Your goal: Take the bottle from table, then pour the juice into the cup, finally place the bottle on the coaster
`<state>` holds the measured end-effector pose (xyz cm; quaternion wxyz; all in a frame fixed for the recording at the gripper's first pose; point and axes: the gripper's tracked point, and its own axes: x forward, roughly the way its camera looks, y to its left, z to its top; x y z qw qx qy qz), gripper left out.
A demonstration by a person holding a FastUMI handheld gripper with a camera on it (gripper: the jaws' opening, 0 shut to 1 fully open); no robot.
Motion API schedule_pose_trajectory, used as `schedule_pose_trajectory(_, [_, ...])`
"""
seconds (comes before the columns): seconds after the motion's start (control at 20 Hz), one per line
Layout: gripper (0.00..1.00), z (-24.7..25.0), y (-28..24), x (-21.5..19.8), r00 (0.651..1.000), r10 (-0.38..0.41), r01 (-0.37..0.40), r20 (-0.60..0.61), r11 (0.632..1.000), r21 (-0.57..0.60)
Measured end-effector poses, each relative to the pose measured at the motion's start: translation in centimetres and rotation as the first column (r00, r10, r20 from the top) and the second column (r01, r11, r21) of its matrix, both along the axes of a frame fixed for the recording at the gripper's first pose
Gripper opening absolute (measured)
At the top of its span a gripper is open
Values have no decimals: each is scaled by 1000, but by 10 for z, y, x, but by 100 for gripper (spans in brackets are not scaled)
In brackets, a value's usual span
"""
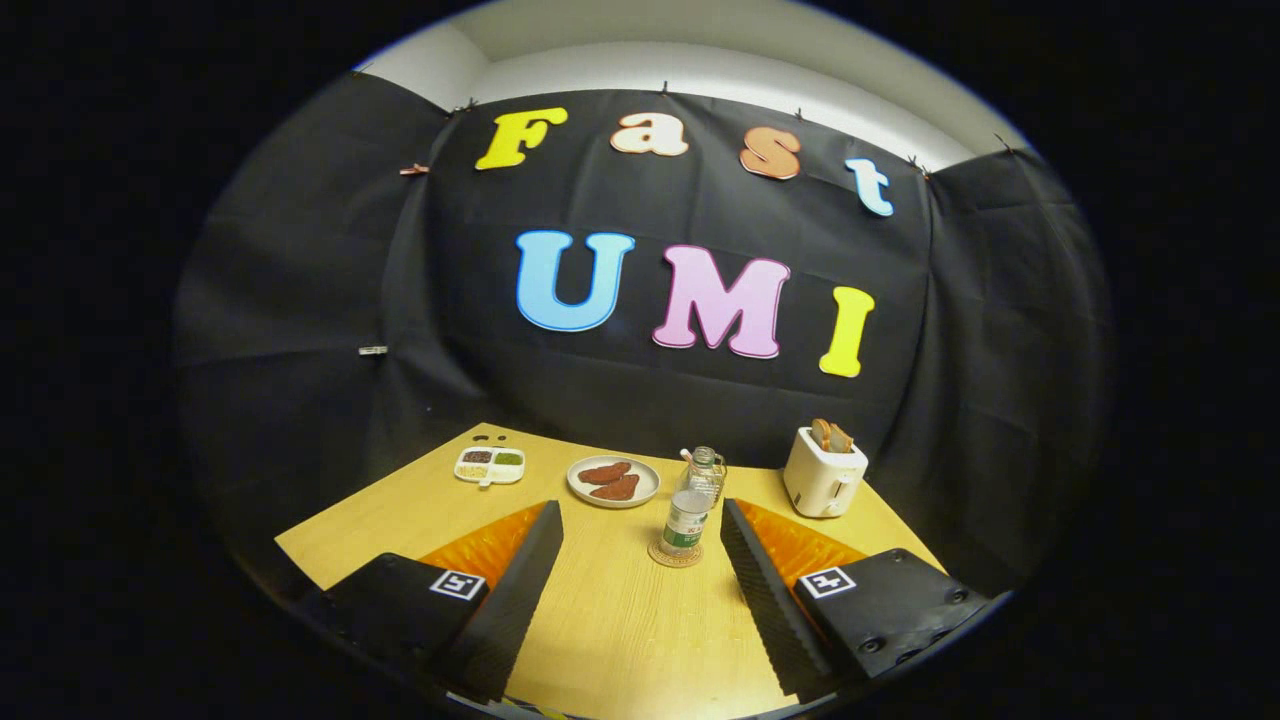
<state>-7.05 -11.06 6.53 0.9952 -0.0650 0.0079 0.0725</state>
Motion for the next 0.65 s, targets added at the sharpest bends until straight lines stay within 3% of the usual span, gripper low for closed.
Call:
schedule_pose_trajectory(0.15, [97, 10, -6, -28, 998, 67, -67, 2, 997, 28])
schedule_pose_trajectory(0.35, [97, 18, -17, -47, 998, 57, -56, -7, 994, 89])
schedule_pose_trajectory(0.65, [97, 20, -29, -54, 998, -57, 56, 1, 988, 145])
